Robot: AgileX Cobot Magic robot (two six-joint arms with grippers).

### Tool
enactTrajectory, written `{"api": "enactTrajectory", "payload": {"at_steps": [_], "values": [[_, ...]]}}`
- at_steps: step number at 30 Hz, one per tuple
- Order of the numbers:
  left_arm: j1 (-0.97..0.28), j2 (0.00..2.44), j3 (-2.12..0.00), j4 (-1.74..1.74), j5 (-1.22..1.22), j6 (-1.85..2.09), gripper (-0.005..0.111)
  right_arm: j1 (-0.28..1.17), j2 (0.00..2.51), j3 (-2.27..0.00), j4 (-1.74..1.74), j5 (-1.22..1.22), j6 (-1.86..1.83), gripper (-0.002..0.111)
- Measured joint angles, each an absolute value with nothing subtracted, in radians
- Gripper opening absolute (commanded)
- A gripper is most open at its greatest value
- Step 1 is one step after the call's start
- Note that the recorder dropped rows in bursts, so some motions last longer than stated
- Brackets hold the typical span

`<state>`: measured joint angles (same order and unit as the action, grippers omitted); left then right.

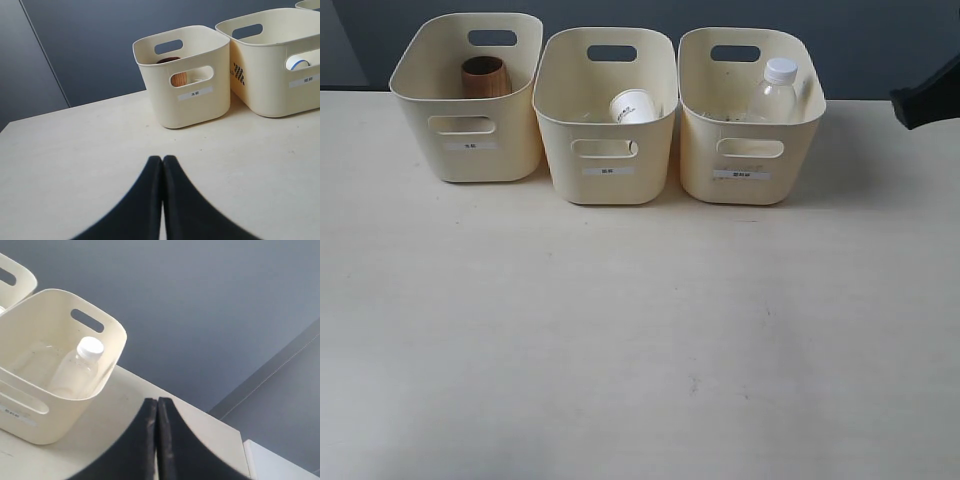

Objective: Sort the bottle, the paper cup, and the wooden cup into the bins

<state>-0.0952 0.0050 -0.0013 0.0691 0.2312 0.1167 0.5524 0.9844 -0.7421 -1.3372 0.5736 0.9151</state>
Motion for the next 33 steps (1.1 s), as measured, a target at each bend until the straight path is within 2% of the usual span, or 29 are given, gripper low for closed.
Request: {"api": "enactTrajectory", "payload": {"at_steps": [18,29,33], "values": [[-0.095,0.005,-0.001,0.069,0.231,0.117,0.0,0.552,0.978,-0.742,-1.32,0.532,0.918,-0.001],[-0.095,0.005,-0.001,0.069,0.231,0.117,0.0,0.552,0.704,-0.742,-1.32,0.528,0.918,-0.001],[-0.095,0.005,-0.001,0.069,0.231,0.117,0.0,0.511,0.641,-0.742,-1.32,0.499,0.918,-0.001]]}}
